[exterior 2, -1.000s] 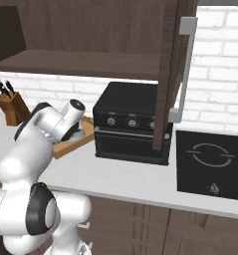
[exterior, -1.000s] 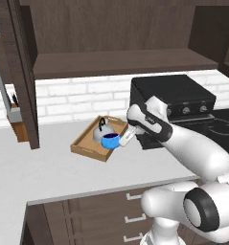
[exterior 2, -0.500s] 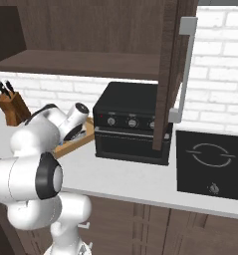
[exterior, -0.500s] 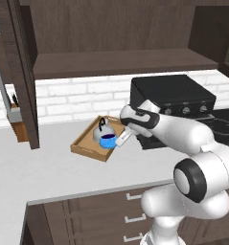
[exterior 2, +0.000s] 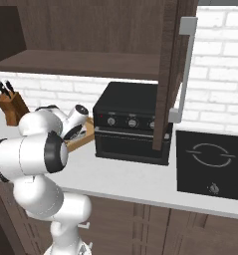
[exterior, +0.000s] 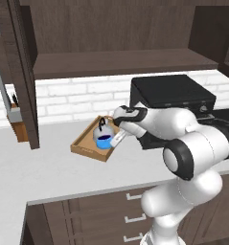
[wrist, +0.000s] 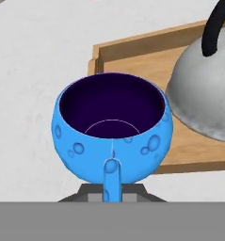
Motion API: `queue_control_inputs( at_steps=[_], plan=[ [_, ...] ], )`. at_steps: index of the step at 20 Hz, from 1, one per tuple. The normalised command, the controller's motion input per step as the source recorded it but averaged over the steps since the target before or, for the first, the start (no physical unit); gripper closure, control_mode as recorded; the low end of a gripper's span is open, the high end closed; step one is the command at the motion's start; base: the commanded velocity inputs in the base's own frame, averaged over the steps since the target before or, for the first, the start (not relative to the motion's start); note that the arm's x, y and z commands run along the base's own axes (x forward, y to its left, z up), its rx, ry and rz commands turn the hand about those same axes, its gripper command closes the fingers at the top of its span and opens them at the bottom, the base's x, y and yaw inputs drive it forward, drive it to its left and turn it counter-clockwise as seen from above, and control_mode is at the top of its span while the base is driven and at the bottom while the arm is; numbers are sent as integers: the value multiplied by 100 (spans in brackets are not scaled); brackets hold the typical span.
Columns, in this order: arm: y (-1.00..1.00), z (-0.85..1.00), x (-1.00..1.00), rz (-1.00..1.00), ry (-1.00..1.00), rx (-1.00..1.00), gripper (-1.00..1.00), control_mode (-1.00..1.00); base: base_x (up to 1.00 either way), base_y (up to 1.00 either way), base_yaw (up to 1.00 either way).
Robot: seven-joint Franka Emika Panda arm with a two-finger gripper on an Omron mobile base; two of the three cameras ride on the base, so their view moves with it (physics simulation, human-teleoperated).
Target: Pick the kettle from the counter and place it on the tray. Then pick the mug from the cabinet and place it on the tray. Then close the cabinet doors.
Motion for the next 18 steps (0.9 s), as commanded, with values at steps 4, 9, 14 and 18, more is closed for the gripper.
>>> queue_control_inputs(
  at_steps=[4, 9, 14, 18],
  plan=[
    [1, -2, 23, -1, -5, 0, 100, -100, 0, 0, 0],
    [0, -2, 24, -1, -3, 0, 100, -100, 0, 0, 0],
    [2, -15, 27, -1, 0, 0, 100, -100, 0, 0, 0],
    [6, -15, 27, -1, 0, 0, 100, -100, 0, 0, 0]
  ],
)
